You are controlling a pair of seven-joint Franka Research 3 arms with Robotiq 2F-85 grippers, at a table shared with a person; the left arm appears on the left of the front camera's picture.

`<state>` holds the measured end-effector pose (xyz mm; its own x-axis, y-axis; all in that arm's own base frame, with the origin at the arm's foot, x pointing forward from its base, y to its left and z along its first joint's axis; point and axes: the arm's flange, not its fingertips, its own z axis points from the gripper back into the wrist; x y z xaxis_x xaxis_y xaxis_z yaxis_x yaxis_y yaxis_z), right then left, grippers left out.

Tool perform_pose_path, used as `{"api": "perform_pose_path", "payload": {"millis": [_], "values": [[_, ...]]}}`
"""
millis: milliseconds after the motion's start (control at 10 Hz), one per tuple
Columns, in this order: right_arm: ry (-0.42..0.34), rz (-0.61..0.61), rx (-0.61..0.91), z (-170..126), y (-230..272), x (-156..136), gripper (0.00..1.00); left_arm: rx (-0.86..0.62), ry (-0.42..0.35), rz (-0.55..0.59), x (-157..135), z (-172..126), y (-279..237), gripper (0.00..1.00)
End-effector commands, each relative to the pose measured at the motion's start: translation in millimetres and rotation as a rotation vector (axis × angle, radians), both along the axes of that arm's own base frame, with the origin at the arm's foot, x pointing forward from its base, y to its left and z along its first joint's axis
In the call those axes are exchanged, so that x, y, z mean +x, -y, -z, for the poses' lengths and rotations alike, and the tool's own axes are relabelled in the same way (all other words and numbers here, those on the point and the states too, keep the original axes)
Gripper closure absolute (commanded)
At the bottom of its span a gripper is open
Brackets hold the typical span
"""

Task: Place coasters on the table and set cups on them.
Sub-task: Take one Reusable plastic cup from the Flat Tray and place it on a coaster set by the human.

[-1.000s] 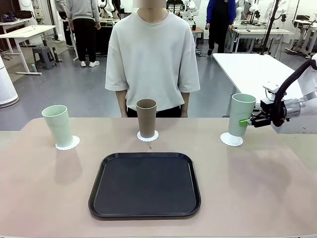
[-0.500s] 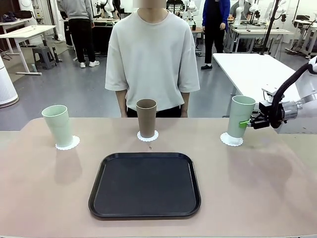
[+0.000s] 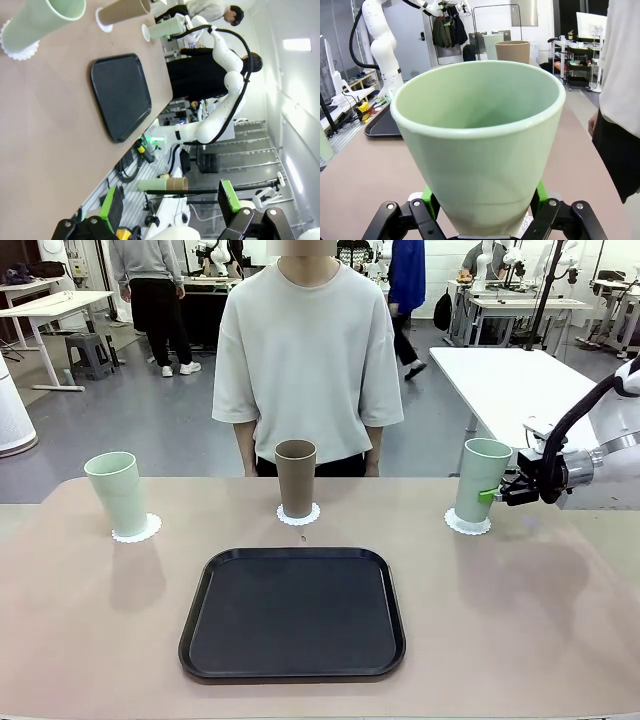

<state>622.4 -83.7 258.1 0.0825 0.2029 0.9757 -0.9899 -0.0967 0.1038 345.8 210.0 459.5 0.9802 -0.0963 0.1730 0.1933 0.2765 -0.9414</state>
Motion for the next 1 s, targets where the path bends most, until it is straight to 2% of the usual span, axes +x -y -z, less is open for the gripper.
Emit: {"api": "perform_pose_path", "payload": {"millis": [0,900], "values": [[0.019,-0.044,-0.003,2.3,2.4,6.2,0.17,-0.002,-0.009,-0.025,-0.6,-3.2,3.0,0.0],[0.017,-0.024,-0.013,10.7,4.2,12.8,0.17,-0.002,-0.009,-0.025,-0.6,-3.2,3.0,0.0]]}}
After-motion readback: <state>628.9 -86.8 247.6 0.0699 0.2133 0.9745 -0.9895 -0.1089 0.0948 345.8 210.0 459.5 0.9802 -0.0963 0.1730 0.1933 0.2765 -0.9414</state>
